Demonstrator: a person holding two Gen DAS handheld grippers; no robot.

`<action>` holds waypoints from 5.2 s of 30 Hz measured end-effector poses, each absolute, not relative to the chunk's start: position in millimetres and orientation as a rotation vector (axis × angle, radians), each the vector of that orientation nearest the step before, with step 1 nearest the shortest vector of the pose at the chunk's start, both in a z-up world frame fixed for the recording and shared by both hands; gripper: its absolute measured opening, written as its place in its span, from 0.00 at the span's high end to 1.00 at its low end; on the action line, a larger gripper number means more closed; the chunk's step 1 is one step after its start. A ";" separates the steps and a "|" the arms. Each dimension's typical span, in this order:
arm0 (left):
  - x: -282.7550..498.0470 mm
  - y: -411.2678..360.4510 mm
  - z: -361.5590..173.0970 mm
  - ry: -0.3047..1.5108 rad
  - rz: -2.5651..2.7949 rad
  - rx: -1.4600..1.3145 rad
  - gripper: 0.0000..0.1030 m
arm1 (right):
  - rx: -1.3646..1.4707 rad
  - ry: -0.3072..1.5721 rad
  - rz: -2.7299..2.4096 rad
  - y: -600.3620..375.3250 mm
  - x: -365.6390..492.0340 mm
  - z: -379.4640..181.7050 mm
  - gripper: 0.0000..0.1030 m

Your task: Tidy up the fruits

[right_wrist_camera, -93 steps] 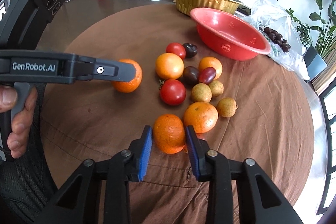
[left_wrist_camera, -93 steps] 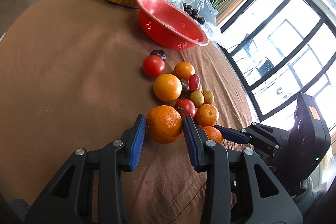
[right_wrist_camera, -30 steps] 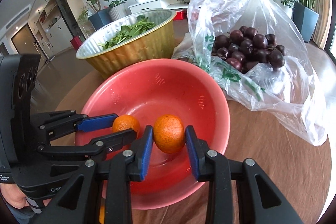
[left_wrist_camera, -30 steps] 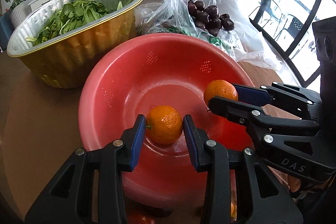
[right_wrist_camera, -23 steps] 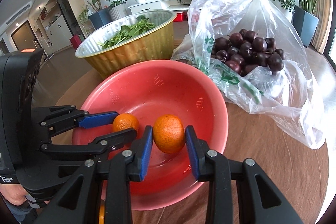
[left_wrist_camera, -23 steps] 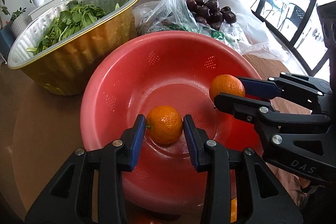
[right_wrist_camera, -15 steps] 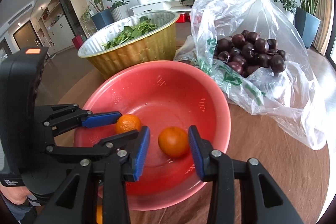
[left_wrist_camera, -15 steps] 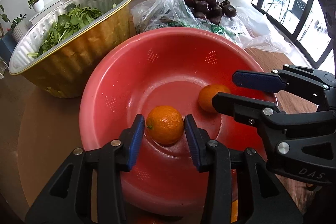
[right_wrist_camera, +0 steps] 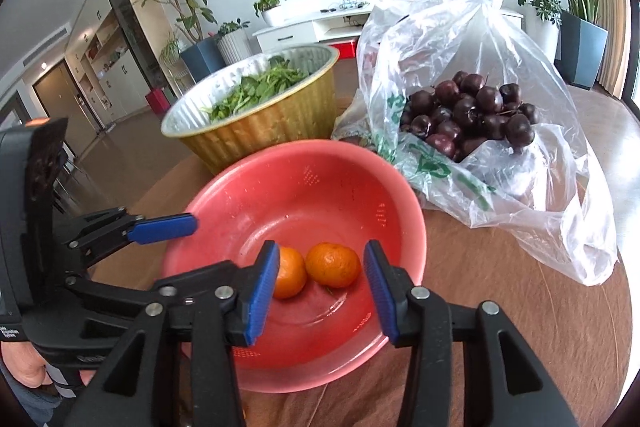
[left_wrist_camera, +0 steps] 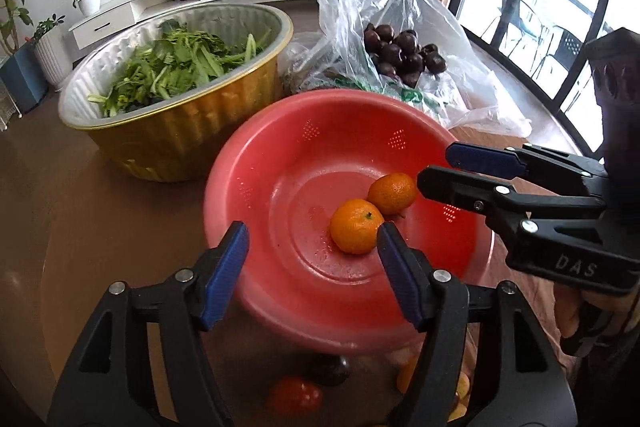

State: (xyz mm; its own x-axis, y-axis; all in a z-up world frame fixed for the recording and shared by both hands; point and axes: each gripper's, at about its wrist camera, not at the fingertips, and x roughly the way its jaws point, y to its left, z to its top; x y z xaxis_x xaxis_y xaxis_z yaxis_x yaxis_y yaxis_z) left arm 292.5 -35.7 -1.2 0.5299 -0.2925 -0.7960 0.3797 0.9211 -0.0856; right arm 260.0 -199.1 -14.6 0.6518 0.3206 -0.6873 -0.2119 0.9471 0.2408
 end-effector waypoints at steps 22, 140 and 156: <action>62.1 37.4 -21.5 0.858 -0.436 -0.157 0.01 | 0.169 0.813 0.182 -190.6 54.8 -1.4 0.39; 152.2 21.2 -47.3 1.077 -0.590 -0.139 0.64 | 0.264 0.898 0.202 -176.9 35.1 -63.0 0.78; 182.9 41.0 27.0 0.906 -0.592 -0.168 0.64 | 0.261 0.802 0.176 -201.4 59.4 -3.5 0.78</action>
State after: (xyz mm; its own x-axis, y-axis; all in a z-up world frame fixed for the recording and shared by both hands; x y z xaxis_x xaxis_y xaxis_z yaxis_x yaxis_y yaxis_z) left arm 182.9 41.0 27.0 0.4709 -0.5492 -0.6904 0.4114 0.8290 -0.3788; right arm 59.4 -201.4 -3.5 0.6833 0.2531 -0.6849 -0.0563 0.9535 0.2962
